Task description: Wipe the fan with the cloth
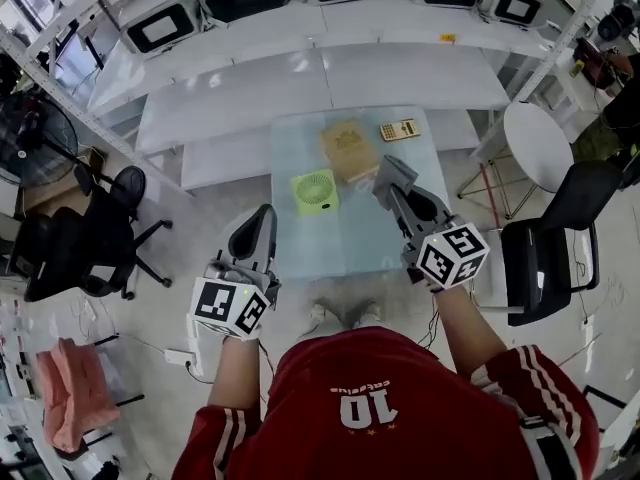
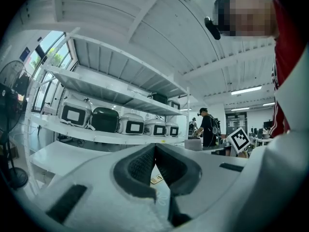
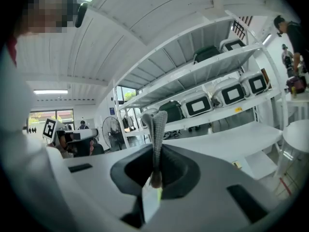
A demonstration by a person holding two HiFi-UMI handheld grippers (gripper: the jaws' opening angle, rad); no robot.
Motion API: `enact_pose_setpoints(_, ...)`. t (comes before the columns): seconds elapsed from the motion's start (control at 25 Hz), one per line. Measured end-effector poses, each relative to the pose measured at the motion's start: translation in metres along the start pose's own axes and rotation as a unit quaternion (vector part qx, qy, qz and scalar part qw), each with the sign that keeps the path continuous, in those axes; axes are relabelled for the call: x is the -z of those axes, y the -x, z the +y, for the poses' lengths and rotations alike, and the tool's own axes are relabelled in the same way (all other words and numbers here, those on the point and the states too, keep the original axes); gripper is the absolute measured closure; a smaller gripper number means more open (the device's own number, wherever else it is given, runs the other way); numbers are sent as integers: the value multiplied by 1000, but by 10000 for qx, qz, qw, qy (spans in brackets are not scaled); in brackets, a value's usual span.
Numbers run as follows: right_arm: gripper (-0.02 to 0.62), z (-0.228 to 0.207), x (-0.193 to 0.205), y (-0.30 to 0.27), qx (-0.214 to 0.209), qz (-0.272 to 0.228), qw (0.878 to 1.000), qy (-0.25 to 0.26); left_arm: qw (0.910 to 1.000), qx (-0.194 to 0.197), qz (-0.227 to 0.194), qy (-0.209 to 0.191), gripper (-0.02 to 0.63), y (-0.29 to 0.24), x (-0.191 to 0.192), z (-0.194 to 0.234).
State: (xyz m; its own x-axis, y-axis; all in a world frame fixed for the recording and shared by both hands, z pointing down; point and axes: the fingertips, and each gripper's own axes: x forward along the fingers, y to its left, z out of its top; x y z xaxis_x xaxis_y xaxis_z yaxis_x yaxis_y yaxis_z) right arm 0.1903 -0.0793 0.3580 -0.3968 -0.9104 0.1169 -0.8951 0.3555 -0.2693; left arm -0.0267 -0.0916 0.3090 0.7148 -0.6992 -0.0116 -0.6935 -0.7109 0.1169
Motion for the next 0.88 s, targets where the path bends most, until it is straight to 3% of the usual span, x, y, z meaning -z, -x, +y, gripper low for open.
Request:
enact_pose_setpoints(0.32,577,12,41,-33,369,346,9987,51,9990,367,-19,248,603,-5,29,48)
enact_pose_setpoints(0.52,577,11,63,-52,572,561,9968,57,9976,538,294,322,603,-14,59,58)
enact_pose_setpoints(0.88,577,-19,124,-95,669,1096,9916,-144,9948,338,484,825,603,-37,112,77)
